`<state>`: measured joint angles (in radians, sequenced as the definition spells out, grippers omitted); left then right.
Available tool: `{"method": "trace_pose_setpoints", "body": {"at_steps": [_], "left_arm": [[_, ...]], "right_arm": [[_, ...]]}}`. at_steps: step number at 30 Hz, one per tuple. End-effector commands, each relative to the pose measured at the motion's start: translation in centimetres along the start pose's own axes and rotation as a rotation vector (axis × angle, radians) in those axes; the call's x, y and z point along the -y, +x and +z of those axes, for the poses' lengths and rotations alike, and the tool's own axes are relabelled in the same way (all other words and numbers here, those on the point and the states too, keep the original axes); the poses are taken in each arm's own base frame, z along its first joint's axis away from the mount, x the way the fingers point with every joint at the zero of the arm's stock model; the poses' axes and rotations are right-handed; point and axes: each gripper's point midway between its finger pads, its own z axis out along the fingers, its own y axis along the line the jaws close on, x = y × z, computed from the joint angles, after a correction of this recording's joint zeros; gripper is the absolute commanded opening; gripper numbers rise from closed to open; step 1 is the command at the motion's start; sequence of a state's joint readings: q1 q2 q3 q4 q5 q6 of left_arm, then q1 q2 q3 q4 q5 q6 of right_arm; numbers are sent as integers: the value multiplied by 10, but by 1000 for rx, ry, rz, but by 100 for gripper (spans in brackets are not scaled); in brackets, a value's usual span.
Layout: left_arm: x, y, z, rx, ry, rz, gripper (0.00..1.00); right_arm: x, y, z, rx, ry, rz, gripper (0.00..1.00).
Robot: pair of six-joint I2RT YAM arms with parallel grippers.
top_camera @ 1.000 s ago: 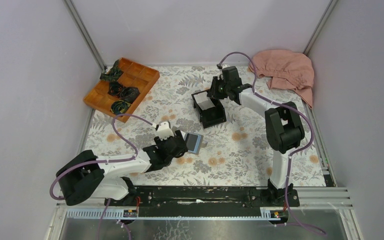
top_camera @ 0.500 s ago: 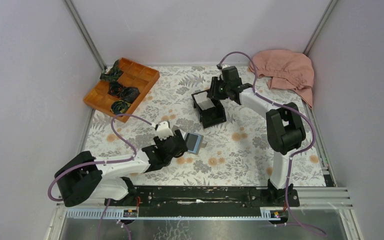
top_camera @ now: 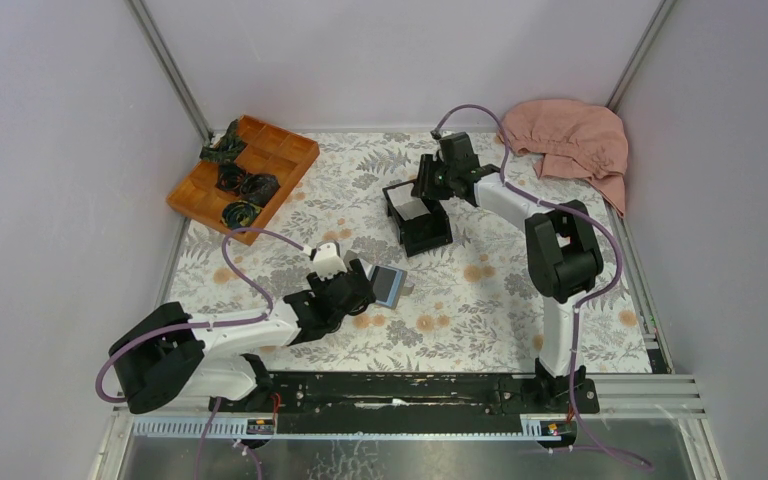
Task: Put the credit cards into the card holder
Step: Pick up the credit card from the storage box.
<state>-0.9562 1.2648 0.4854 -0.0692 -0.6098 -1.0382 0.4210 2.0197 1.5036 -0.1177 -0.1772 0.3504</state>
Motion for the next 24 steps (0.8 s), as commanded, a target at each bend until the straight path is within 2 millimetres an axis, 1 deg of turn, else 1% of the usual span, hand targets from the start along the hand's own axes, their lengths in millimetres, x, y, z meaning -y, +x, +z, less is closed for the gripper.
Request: {"method": "trace_pose_setpoints", "body": {"at_steps": [1,3,5,9,15,20,24], "left_arm": [[-5,-4,-2,25,-13,1,79],[-6,-4,-2,26,-14,1,79],[-6,-4,-2,27,-14,2,79],[-6,-4,-2,28,-14,4,79],[-5,-3,0,24,-18,9,79],[-4,-2,0,21,-17,7,79],[-5,-2,0,20,-17,7,79]], "right_arm": [[-9,-4,4,6,-22,13,42],[-7,-1,6,-2,-18,20,42],[-7,2,8,-9,-21,27,40],[-13,3,6,-8,-54,49,27],[-24,-5,-4,17,-86,56,16],[-27,-11,-11,33,-89,49,14],[-26,-12,-12,34,-80,42,9]]}}
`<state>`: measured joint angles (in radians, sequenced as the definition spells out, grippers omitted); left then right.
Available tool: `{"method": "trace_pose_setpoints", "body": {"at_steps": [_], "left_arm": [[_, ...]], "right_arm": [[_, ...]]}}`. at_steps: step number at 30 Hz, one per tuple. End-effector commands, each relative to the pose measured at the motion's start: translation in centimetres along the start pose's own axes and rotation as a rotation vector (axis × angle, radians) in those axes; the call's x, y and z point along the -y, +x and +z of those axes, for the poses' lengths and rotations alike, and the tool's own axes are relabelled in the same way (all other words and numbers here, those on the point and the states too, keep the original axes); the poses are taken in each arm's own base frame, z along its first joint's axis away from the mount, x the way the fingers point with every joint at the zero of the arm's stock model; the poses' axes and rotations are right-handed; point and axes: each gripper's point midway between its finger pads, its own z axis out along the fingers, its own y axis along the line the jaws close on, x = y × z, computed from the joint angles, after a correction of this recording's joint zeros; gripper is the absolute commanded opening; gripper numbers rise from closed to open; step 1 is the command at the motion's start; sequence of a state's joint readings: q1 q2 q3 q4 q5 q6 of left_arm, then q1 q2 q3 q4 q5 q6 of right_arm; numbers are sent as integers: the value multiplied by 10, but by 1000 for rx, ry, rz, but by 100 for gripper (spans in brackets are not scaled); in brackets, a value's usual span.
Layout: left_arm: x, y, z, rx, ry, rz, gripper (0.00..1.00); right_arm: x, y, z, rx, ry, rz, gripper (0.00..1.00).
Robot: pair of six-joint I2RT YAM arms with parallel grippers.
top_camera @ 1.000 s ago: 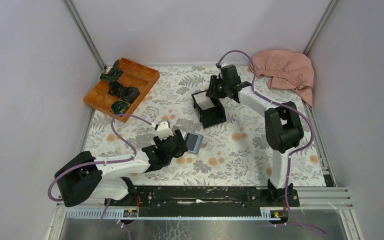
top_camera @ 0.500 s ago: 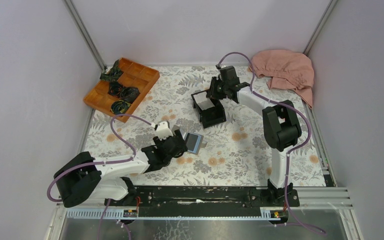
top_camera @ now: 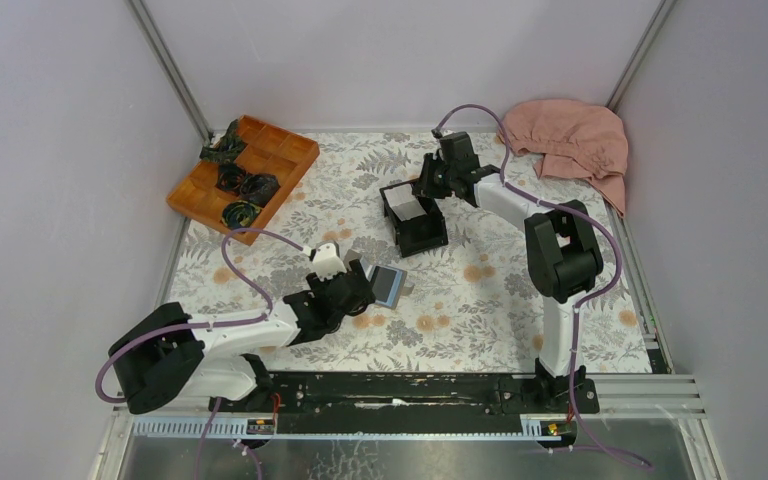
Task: Put the credit cards into the card holder
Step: Pick up the credit card from the storage box.
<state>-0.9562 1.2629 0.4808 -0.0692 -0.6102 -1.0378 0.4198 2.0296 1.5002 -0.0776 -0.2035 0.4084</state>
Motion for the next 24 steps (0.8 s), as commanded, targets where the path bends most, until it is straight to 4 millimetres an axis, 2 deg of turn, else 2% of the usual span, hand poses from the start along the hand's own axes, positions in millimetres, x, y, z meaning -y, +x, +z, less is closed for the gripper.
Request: {"method": "trace_pose_setpoints", "body": {"at_steps": [1,24], "left_arm": [[-3,-3,0,20,-15,4,79],[-1,-5,-1,24,-6,-2,80]], "right_arm": [[-20,-8,-15,19,-44,-14,8],[-23,-24,-35,72,-17,-54,3]]}}
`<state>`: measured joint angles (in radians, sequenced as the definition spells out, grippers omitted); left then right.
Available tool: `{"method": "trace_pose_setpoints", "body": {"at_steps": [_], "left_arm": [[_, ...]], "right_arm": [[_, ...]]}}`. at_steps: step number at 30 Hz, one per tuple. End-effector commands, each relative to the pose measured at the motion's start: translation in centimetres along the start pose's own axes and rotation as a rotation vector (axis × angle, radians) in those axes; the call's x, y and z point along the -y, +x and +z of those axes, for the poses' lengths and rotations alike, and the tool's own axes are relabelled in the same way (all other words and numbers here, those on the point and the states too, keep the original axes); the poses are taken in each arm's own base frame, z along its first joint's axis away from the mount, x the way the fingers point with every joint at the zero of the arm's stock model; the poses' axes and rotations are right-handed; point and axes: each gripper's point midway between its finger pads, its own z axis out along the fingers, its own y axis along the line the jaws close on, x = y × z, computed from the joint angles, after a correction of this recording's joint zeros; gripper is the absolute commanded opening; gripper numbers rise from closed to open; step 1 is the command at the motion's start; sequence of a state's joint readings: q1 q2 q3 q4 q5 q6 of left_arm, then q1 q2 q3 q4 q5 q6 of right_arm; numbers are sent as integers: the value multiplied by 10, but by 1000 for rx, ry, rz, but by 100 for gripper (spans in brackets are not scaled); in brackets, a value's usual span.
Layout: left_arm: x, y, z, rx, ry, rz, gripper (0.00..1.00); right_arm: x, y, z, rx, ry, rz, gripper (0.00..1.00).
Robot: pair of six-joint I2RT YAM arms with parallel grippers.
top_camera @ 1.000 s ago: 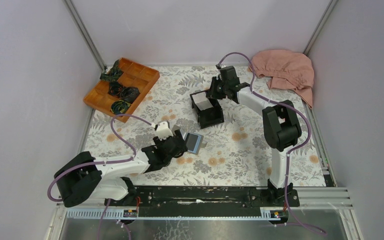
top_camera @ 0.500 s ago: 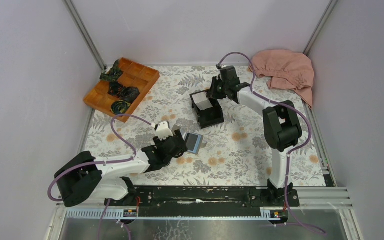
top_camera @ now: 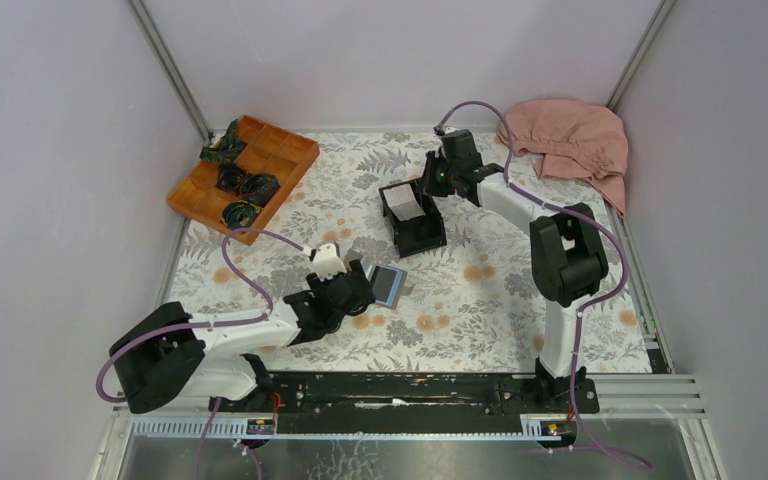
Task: Put the credit cards into the card holder
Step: Pick up the credit card from the storage box.
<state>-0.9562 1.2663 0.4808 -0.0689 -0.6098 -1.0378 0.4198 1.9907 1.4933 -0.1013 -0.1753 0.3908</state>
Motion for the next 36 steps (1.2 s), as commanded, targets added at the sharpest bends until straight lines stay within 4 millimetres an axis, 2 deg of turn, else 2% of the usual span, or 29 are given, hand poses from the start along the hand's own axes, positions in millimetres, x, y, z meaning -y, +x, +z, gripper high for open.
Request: {"method": "trace_pose_setpoints", "body": {"at_steps": [1,7,15,20,25,30,36], "left_arm": [[-2,-6,-2,27,-5,-3,80],[0,-17,-9,53,1,-1,83],[9,-46,-27,124,52,26,88],[20,-67,-42,172,111,41,90],[36,-81,-59,197,209,60,91],[54,-94,-78,230,341,105,94],[84,-100,-100,245,524,189,98]], "right_arm": [[-21,-20,-24,58,-33,-41,2],[-18,-23,-34,78,9,-81,0],[-12,-28,-55,128,70,-134,0],[-19,-29,-73,148,65,-150,0],[-36,-24,-105,179,22,-164,0],[-55,-4,-144,187,-66,-168,0],[-70,54,-181,116,-221,-152,0]]}}
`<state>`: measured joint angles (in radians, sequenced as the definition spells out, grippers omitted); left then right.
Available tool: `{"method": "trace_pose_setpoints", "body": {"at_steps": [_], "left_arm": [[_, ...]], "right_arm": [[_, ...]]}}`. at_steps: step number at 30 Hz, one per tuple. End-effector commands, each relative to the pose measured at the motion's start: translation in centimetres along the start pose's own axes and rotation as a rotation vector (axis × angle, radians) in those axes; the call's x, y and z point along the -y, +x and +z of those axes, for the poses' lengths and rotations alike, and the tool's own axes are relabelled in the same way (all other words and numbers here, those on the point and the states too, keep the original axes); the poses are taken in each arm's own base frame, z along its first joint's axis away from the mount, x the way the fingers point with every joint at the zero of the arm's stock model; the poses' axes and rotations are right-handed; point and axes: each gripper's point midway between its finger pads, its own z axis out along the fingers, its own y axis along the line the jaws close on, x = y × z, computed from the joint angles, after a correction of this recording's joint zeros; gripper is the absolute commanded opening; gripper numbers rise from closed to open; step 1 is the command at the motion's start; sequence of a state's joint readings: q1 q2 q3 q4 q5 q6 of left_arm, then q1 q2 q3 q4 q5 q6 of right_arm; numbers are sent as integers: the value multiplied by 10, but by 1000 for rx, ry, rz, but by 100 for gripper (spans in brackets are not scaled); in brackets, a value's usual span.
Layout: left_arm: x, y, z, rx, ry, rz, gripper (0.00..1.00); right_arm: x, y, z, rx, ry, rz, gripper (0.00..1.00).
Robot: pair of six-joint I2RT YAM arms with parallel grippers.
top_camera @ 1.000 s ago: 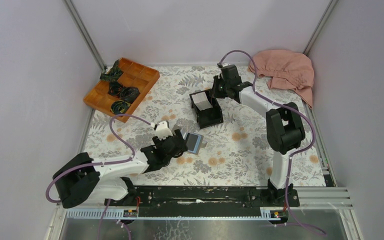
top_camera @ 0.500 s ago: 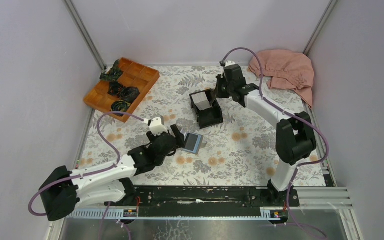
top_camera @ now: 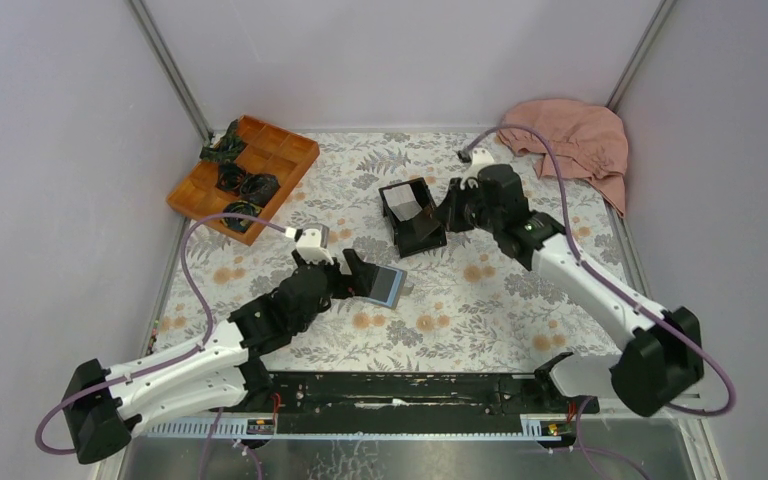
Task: Put the credit cards into the card holder
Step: Pick up the credit card from the storage box.
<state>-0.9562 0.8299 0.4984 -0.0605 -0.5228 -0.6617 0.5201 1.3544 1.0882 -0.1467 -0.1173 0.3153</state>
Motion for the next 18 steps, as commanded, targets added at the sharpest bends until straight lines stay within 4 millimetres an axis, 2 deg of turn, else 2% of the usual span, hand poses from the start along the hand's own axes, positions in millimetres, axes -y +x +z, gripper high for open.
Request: {"method": "trace_pose_setpoints", "body": {"at_steps": [1,9,18], "left_arm": [[46,-27,-8,55,213,67,98],[85,-16,-12,-44,416,156,99],[113,7,-29,-188,644,215,98]], "right_arm": [[-30,28,-31,-36,-158,23,0],[-67,80,-68,-120,-403,82,0],[-97,106,-89,-188,-590,120,0]]}}
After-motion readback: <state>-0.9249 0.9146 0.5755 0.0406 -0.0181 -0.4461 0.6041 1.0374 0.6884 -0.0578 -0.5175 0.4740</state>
